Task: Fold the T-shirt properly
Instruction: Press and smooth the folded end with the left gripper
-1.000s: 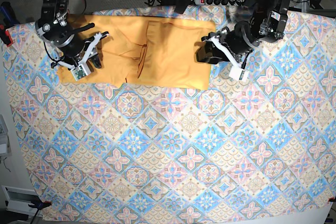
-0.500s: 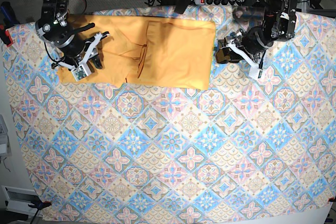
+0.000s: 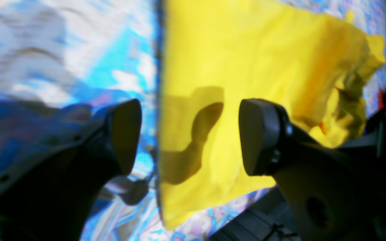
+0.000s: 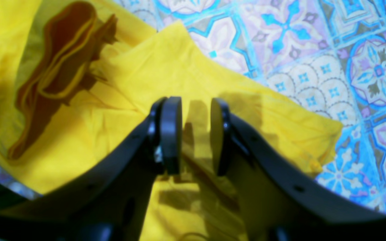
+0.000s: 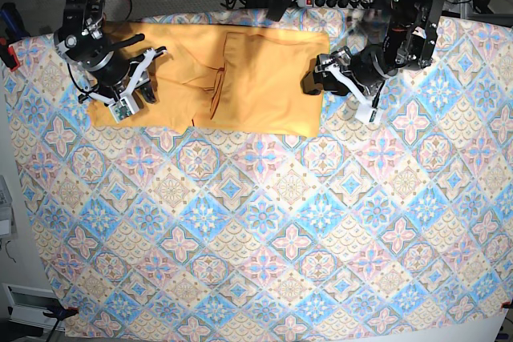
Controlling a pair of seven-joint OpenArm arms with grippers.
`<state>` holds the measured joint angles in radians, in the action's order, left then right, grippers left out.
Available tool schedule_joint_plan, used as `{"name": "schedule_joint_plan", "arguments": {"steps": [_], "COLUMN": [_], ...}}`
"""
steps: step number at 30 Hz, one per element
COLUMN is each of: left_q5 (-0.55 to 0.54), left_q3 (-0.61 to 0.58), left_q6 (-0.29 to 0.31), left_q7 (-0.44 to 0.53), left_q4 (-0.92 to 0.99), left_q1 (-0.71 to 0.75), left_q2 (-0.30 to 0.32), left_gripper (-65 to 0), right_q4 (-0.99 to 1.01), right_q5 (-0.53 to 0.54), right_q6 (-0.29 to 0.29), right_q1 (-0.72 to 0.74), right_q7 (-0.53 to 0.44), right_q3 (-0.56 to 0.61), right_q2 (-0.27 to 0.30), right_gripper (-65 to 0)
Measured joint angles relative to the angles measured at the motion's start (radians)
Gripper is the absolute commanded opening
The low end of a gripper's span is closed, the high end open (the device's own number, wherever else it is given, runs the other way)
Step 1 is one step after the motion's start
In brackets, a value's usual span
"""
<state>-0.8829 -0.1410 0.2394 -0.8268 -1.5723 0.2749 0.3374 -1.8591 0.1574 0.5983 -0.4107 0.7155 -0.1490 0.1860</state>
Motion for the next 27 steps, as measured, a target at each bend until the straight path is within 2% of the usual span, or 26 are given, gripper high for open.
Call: {"name": "schedule_joint_plan", "arguments": {"steps": [7, 9, 14, 18, 21, 27], "left_q5": [-0.003, -0.012, -0.003, 0.000, 0.000, -0.002], "left_q3": [-0.017, -0.017, -0.016, -0.018, -0.018, -0.016], "left_q6": [0.004, 0.005, 0.002, -0.002, -0.001, -0.002], "left_q7": [0.015, 0.017, 0.008, 0.004, 0.004, 0.003], "left_q4": [0.067, 0.082, 0.092, 0.095, 0.095, 0.090], "left_q1": [-0.025, -0.026, -0.027, -0.026, -0.026, -0.024], "left_q2": [-0.024, -0.025, -0.035, -0.051, -0.049, -0.049], "left_gripper": [-22.1, -26.9, -43.7, -52.6, -56.4, -59.4], "right_q4": [0.000, 0.000, 0.000, 0.000, 0.000, 0.000], "right_q5": [0.000, 0.000, 0.000, 0.000, 0.000, 0.000], "right_q6": [0.000, 0.000, 0.000, 0.000, 0.000, 0.000], "right_q1": [0.000, 0.000, 0.001, 0.001, 0.003, 0.003], "right_q7": [-0.001, -0.001, -0.001, 0.000, -0.001, 0.000], "right_q3": [-0.002, -0.002, -0.002, -0.002, -0.002, -0.002], "right_q2": [0.000, 0.000, 0.000, 0.000, 0.000, 0.000], "right_gripper": [-50.4, -50.4, -50.4, -50.4, -50.4, -50.4]}}
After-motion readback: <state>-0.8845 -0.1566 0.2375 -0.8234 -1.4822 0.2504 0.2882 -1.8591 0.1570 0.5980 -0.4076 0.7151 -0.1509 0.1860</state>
